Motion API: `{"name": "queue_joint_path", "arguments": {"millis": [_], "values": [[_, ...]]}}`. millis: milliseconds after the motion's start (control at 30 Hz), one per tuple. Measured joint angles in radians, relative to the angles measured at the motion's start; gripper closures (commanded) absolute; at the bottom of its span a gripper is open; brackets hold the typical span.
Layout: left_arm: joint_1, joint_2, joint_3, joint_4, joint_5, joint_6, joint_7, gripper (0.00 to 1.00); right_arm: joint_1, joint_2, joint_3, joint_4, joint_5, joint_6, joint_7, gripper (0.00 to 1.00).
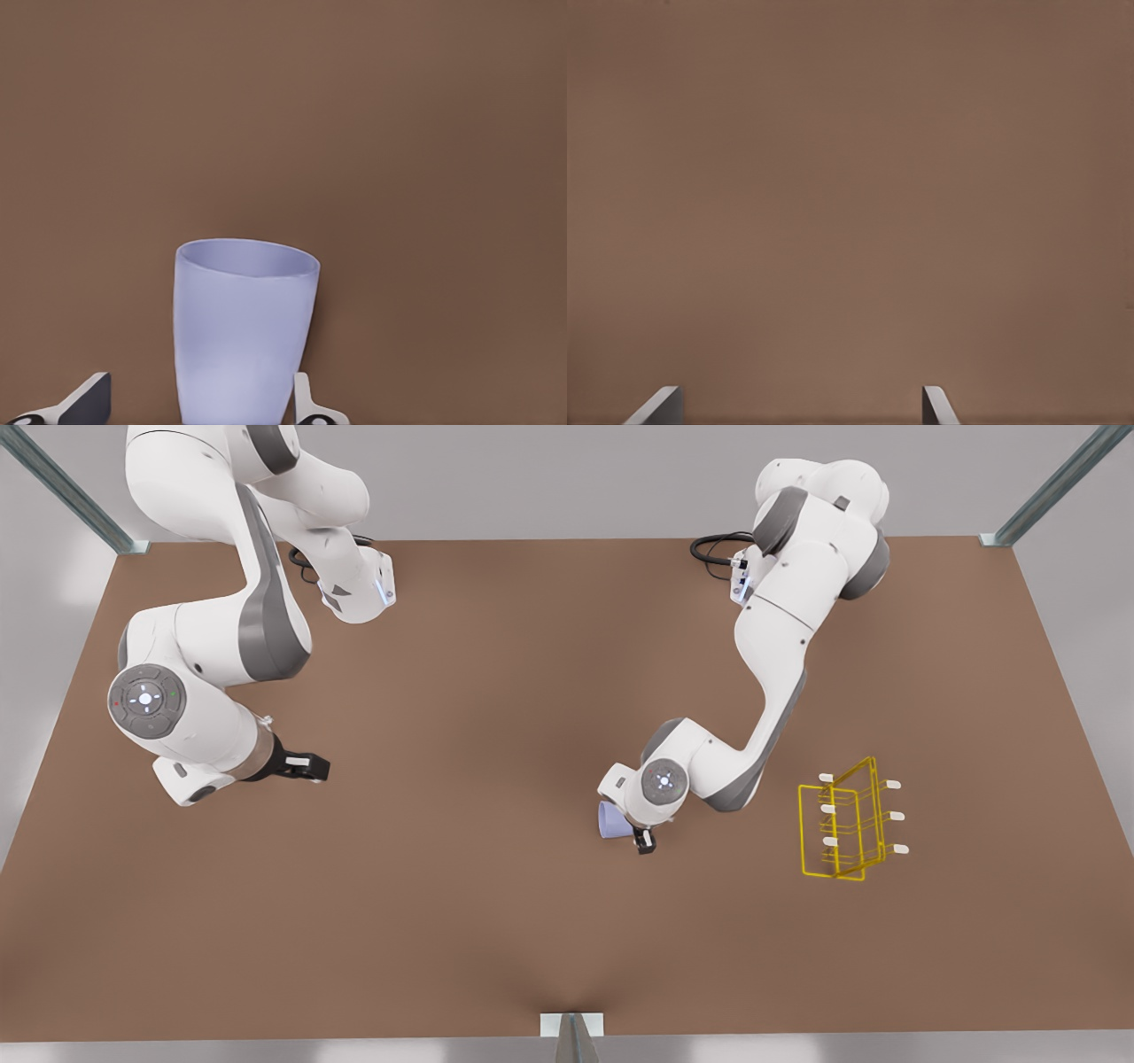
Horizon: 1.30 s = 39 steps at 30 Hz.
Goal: Place the cup on the cup holder
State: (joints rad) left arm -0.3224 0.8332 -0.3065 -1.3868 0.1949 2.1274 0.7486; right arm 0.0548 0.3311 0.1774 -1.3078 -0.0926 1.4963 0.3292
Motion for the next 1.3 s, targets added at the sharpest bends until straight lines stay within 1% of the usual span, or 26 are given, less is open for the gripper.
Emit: {"name": "queue_joint_path", "arguments": {"millis": [433, 733, 1100, 1133, 1167, 1300], "values": [[-0.015, 0.027, 0.000, -0.006, -0.001, 0.009, -0.009, 0.00, -0.003, 0.000, -0.001, 0.000, 0.001, -0.001, 0.005, 0.00], [-0.017, 0.071, 0.000, -0.007, -0.001, 0.034, -0.015, 0.00, -0.002, 0.000, 0.000, 0.000, 0.000, -0.002, 0.006, 0.00], [-0.017, 0.085, 0.000, -0.007, 0.000, 0.060, -0.021, 0.00, 0.004, 0.000, 0.000, 0.000, 0.000, -0.002, 0.008, 0.00], [-0.017, 0.085, 0.000, -0.007, 0.001, 0.061, -0.021, 0.08, 0.006, 0.000, 0.000, 0.000, 0.002, -0.002, 0.008, 0.00], [-0.017, 0.084, 0.000, -0.007, 0.001, 0.061, -0.022, 0.14, 0.008, 0.002, 0.002, -0.001, 0.004, -0.001, 0.008, 0.00], [-0.017, 0.083, 0.000, -0.007, 0.002, 0.060, -0.026, 0.16, 0.006, 0.003, 0.005, -0.001, 0.039, 0.007, 0.005, 0.00]]}}
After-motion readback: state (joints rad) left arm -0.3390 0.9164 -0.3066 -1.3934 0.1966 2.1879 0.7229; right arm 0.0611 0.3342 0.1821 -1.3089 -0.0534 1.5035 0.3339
